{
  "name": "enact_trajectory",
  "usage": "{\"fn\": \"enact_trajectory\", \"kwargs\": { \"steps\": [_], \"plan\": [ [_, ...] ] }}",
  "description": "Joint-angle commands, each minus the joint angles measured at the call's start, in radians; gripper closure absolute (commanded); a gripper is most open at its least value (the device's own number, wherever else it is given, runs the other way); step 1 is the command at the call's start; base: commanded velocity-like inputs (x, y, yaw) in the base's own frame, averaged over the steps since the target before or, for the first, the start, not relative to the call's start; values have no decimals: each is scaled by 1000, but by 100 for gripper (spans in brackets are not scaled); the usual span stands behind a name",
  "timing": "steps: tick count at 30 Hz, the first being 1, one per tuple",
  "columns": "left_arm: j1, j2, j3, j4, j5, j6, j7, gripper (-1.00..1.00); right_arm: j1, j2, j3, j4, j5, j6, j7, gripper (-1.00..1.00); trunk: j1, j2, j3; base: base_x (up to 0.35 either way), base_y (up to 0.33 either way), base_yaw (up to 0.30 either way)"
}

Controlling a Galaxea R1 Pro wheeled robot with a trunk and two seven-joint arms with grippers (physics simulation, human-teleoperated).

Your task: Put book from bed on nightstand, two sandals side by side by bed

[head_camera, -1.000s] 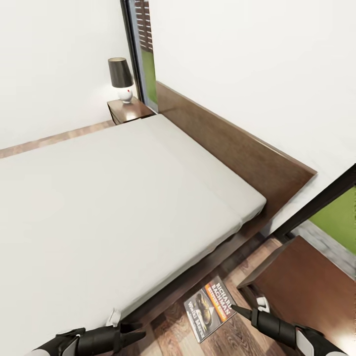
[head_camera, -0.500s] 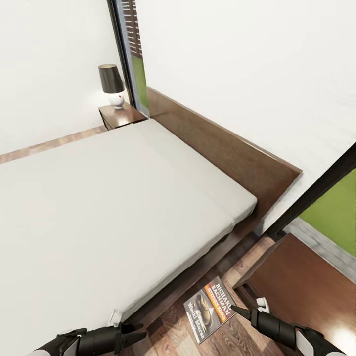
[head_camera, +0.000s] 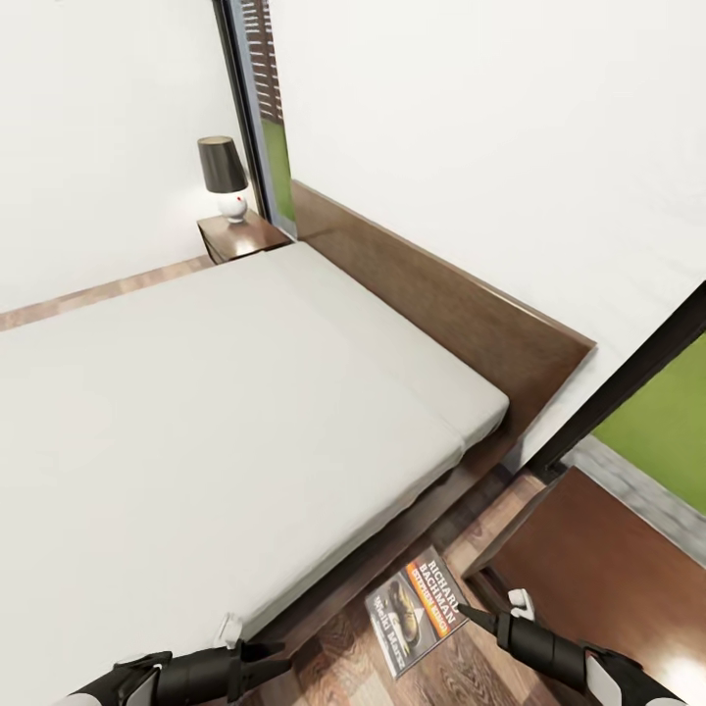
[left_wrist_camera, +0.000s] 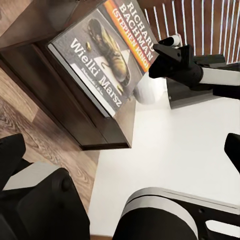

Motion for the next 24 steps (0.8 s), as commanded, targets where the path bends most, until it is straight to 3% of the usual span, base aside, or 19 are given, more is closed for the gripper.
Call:
{"fn": "enact_trajectory", "kwargs": {
  "steps": [1,7,24],
  "plan": [
    [0,0,-9,0,8,-3,-2,-100,0,0,1,0,-4,-13,3,100,0,0,1,0,0,0],
    [0,0,-9,0,8,-3,-1,-100,0,0,1,0,-4,-61,4,100,0,0,11,0,0,50],
    [0,0,-9,1,10,-3,0,-100,0,4,1,0,-4,-67,3,100,0,0,39,0,0,115]
  ]
}}
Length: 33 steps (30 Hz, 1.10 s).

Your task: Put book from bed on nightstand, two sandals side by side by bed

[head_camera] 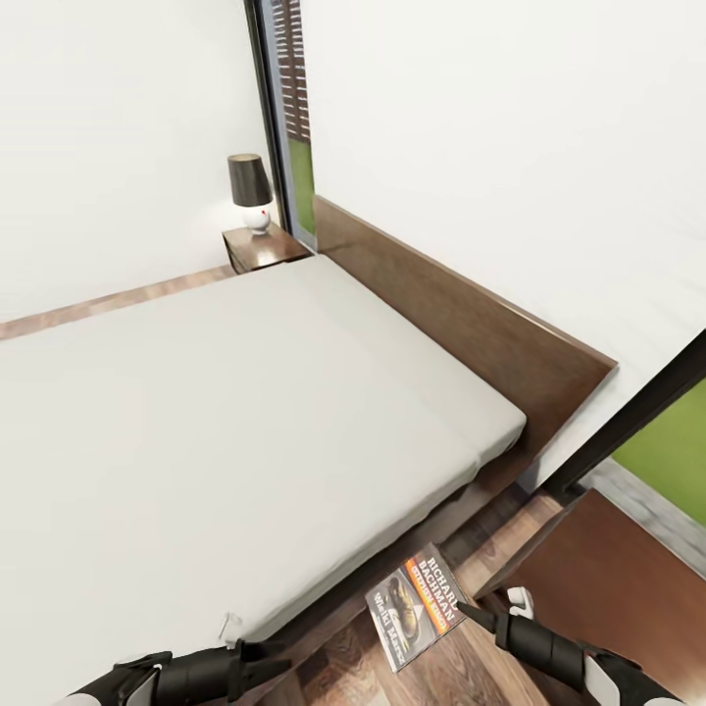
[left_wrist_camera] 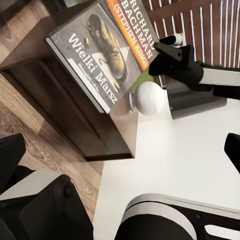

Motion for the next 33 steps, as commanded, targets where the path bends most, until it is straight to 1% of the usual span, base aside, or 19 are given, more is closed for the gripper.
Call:
{"fn": "enact_trajectory", "kwargs": {
  "steps": [1,25,33],
  "plan": [
    [-1,0,-9,0,8,-3,-2,-100,0,0,0,0,-3,10,3,100,0,0,1,0,0,121],
    [-1,-1,-9,0,8,-3,-2,-100,0,2,0,0,-4,11,3,100,0,0,40,0,0,120],
    [-1,-7,-9,0,8,-3,-2,-100,0,2,0,0,-4,11,3,100,0,0,43,0,0,31]
  ]
}}
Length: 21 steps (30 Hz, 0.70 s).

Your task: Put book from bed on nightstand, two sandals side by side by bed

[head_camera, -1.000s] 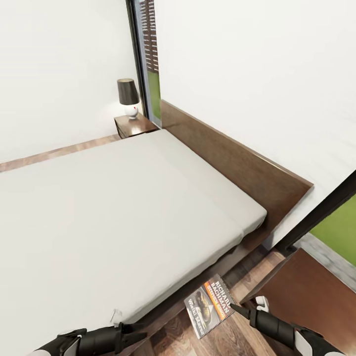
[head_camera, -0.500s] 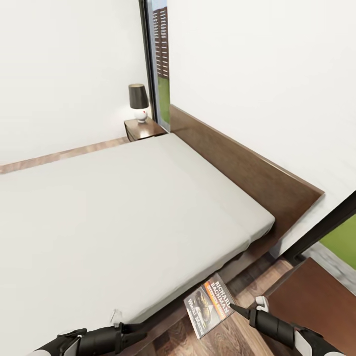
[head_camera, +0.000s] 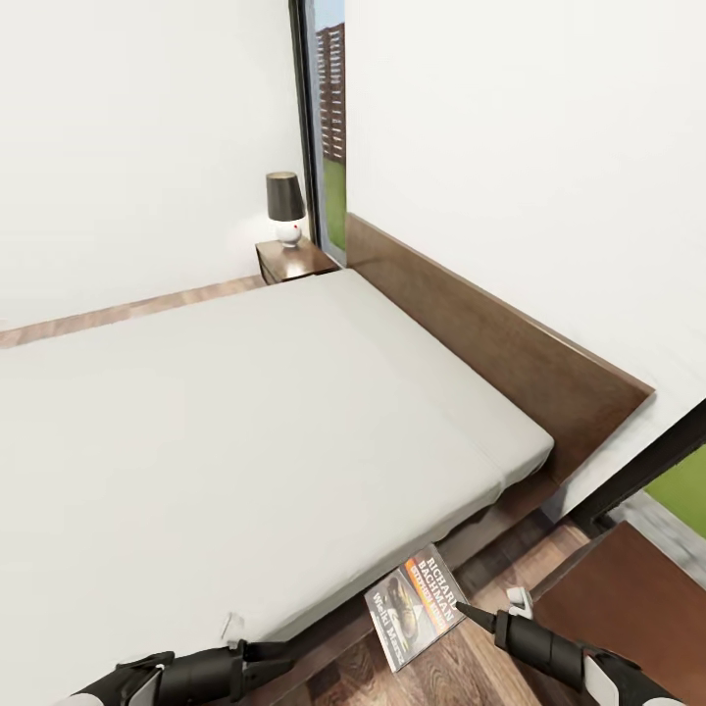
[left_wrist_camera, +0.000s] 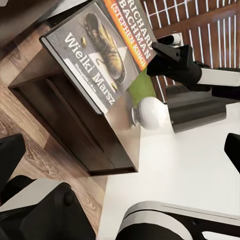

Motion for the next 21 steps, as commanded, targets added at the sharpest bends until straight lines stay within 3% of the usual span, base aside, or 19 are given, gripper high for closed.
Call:
{"fn": "enact_trajectory", "kwargs": {
  "steps": [1,21],
  "plan": [
    [0,0,-8,0,8,-3,-2,-100,0,0,-1,0,-4,11,4,100,0,-1,-1,0,0,125],
    [0,-1,-8,1,8,-3,0,-100,0,0,-1,0,-4,11,4,100,0,-1,-1,0,0,277]
  ]
}}
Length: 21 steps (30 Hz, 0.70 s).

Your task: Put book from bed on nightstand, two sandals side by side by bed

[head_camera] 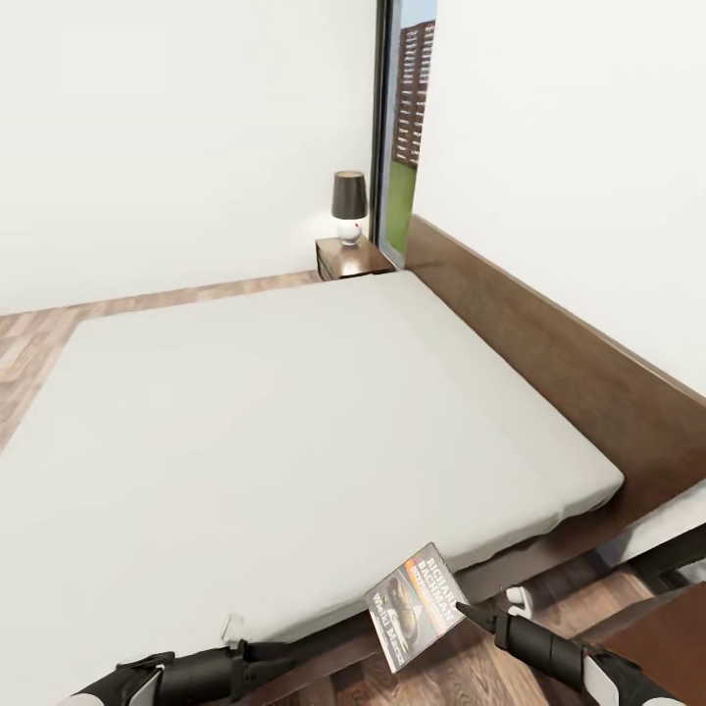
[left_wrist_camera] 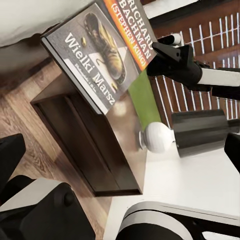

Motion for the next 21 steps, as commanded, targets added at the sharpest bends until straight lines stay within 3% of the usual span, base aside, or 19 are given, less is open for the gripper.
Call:
{"fn": "enact_trajectory", "kwargs": {
  "steps": [1,21],
  "plan": [
    [-1,0,-9,0,8,-3,-2,-100,0,0,-2,0,-4,11,4,100,0,-1,-1,0,0,292],
    [-1,1,-8,0,8,-3,-2,-100,0,-2,-2,0,-4,11,8,100,0,-1,-1,0,0,292]
  ]
}}
